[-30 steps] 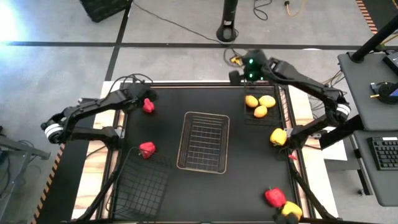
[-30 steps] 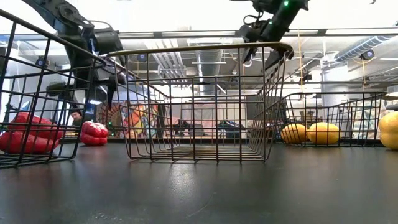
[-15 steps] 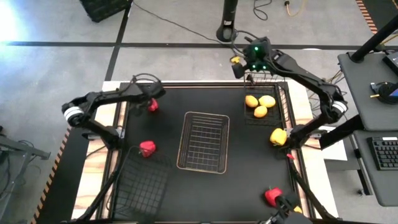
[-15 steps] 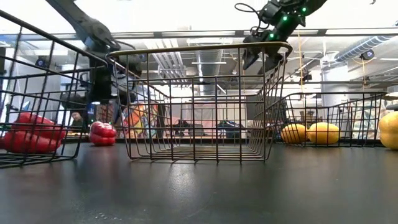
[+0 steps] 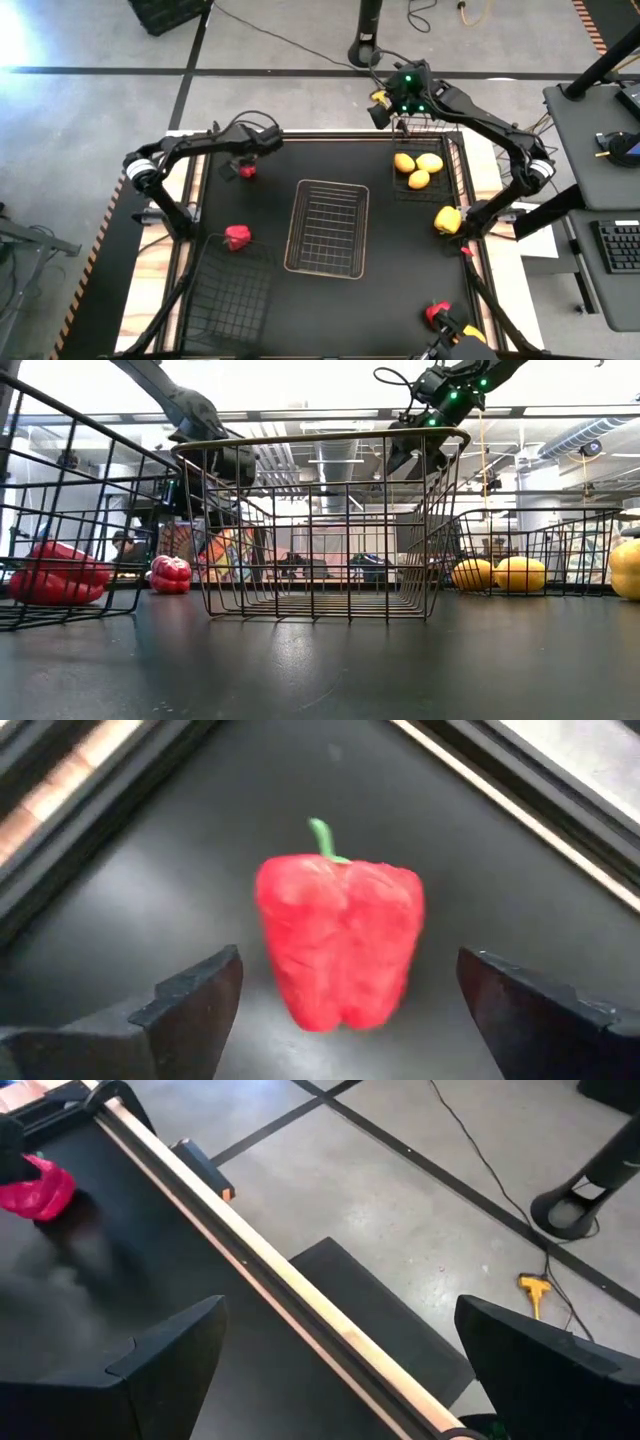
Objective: Sort produce into baskets
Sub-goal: Put the top left red bell pepper into the yellow wire basket
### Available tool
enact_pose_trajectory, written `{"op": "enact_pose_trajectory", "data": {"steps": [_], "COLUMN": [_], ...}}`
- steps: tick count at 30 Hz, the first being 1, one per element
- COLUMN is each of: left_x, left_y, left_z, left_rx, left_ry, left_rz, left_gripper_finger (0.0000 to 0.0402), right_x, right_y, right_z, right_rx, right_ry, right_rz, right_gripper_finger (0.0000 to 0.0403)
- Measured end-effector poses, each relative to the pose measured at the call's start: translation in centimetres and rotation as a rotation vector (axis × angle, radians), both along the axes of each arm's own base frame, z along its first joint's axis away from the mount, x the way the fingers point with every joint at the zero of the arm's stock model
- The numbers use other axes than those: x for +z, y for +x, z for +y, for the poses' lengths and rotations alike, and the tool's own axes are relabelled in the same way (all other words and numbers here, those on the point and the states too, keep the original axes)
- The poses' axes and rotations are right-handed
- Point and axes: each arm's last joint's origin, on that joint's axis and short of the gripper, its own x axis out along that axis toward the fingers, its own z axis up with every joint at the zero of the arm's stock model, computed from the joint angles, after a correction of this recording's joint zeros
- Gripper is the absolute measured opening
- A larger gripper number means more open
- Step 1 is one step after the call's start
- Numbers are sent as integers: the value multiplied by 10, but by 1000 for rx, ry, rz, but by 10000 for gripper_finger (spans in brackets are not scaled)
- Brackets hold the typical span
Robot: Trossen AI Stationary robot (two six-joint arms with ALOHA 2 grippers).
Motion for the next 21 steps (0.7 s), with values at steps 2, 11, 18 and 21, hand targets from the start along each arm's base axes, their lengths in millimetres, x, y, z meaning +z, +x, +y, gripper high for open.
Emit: {"op": "enact_pose_trajectory", "data": {"steps": [2, 11, 18, 21], "left_x": [1, -1, -18, -28], "left_y": [2, 14, 20, 15], "left_z": [2, -14, -23, -24], "left_rx": [0, -38, 46, 82], "left_ry": [6, -67, 5, 54], "left_rz": [-9, -61, -36, 12], "left_gripper_finger": [350, 350, 350, 350], "right_x": [0, -1, -6, -9], "right_y": [0, -1, 2, 3], "right_z": [0, 1, -2, -3], "right_rx": [1, 4, 2, 2], "right_ry": [1, 12, 26, 33], "right_rz": [-1, 10, 17, 23], "right_gripper_finger": [384, 384, 384, 384]}}
